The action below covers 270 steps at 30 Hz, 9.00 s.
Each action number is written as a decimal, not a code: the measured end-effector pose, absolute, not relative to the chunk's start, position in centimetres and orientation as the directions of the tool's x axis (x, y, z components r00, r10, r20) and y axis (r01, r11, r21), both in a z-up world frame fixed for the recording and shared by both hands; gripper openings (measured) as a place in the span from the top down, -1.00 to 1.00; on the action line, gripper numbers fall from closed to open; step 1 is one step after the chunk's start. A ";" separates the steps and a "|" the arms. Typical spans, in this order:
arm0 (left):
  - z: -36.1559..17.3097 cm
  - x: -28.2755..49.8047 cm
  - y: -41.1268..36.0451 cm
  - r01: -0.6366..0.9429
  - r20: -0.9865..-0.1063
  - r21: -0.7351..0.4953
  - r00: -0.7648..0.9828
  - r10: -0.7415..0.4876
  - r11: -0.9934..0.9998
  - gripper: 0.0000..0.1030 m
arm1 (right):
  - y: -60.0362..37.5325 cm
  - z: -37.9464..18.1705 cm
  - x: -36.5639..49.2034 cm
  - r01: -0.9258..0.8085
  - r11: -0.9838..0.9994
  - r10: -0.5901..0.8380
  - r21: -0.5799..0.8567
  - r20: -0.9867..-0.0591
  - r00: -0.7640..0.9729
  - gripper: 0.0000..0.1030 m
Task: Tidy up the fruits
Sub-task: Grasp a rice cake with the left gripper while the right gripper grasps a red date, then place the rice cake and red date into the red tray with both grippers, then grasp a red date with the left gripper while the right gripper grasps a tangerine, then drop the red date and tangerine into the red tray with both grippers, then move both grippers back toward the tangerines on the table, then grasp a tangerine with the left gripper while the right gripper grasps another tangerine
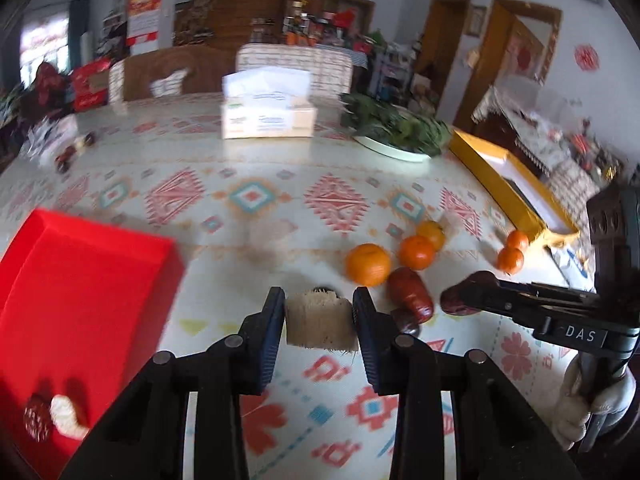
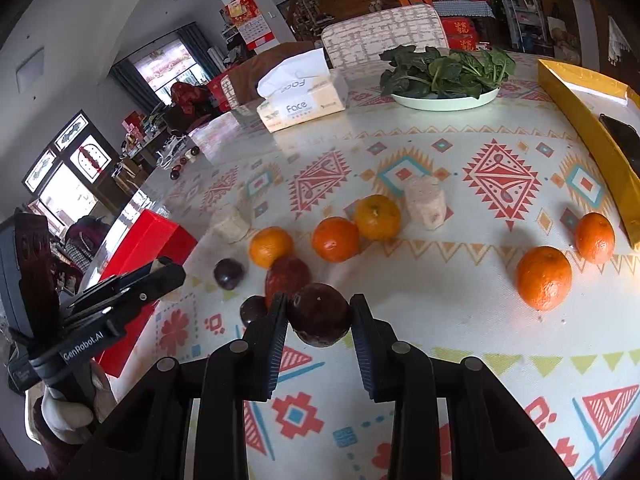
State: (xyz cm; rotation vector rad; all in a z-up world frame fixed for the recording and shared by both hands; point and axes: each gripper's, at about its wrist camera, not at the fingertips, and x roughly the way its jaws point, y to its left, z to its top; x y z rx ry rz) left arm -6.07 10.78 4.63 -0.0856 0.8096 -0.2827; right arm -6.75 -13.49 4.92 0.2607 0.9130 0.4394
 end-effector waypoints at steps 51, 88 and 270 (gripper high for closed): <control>5.1 -14.6 33.7 -0.266 -0.613 -0.453 0.786 -0.081 0.851 -0.42 | 11.6 8.1 -6.0 -0.531 0.743 0.631 0.407 -0.690 0.355 0.12; 5.5 -11.4 9.5 0.180 -0.693 -0.301 0.633 -0.344 0.937 -0.58 | -24.6 4.9 -7.9 0.049 0.945 0.220 0.324 -0.738 0.638 -0.36; 4.3 -1.9 6.4 0.279 -0.729 -0.182 0.606 -0.319 0.943 0.33 | -27.1 4.1 -4.0 0.166 0.928 0.135 0.335 -0.714 0.687 0.28</control>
